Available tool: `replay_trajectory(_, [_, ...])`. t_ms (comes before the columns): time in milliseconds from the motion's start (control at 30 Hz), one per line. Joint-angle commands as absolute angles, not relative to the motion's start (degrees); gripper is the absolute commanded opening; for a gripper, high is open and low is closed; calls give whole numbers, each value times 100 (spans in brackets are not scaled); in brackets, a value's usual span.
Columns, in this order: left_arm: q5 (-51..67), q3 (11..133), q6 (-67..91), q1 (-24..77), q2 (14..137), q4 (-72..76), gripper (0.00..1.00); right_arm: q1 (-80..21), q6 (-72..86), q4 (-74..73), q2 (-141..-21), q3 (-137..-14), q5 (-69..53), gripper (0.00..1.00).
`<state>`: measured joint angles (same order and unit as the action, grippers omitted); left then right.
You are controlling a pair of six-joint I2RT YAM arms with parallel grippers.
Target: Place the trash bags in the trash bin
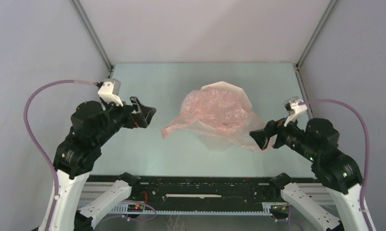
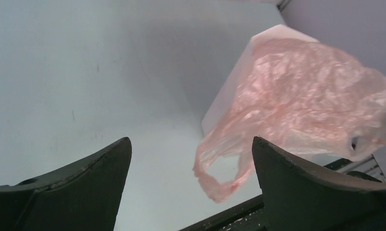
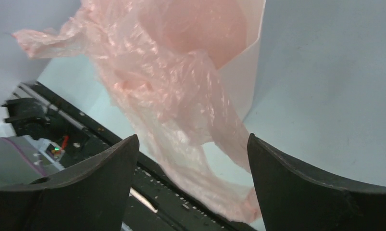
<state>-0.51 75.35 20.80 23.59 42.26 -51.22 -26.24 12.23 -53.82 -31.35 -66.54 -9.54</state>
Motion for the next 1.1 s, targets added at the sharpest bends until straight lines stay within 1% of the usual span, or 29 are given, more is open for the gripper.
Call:
replay_trajectory(0, [979, 8154, 1215, 2502, 4751, -4871, 100, -2599, 320, -4957, -3703, -6849, -802, 90])
replay_trajectory(67, [1116, 8075, 885, 2963, 4836, -4631, 100, -2600, 230, -4925, -3932, -6851, -584, 79])
replay_trajectory(100, [684, 8000, 701, 3361, 4872, -4534, 100, -2599, 219, -4900, -4009, -6873, -548, 73])
replay_trajectory(200, [-112, 8003, 138, 4502, 5223, -4609, 100, -2595, 379, -4875, -4173, -7028, -532, 55])
replay_trajectory(267, [-190, 8020, -124, 4831, 5410, -4610, 100, -2599, 431, -4873, -4175, -7019, -479, 53])
replay_trajectory(300, [-189, 8005, -236, 4951, 5472, -4548, 100, -2601, 461, -4842, -4174, -6995, -453, 53])
replay_trajectory(367, [-302, 7938, -364, 5142, 5583, -4385, 100, -2601, 519, -4782, -4179, -6979, -447, 60])
replay_trajectory(467, [-775, 7838, -600, 5366, 5876, -4241, 100, -2603, 635, -4744, -4212, -6979, -281, 63])
replay_trajectory(567, [-1290, 7952, -763, 5423, 6301, -4272, 98, -2601, 727, -4692, -4135, -6979, -160, 68])
replay_trajectory(633, [-1493, 8046, -837, 5418, 6516, -4316, 92, -2605, 780, -4680, -4033, -6983, -63, 73])
replay_trajectory(700, [-1569, 8131, -904, 5423, 6670, -4345, 84, -2606, 736, -4680, -3965, -6979, -2, 77])
replay_trajectory(833, [-2011, 8115, -953, 5423, 6653, -4298, 72, -2599, 486, -4531, -4069, -6980, -103, 76])
replay_trajectory(900, [-2090, 8036, -1047, 5423, 6547, -4188, 69, -2602, 467, -4410, -4135, -6987, -140, 76])
replay_trajectory(967, [-2106, 8030, -1080, 5416, 6470, -4084, 65, -2597, 506, -4293, -4166, -6987, -149, 77])
replay_trajectory(1000, [-2087, 8044, -1080, 5415, 6449, -4057, 63, -2600, 523, -4239, -4176, -6990, -145, 80])
replay_trajectory(1067, [-2062, 8114, -1081, 5423, 6486, -4035, 59, -2601, 536, -4186, -4223, -6987, -93, 82])
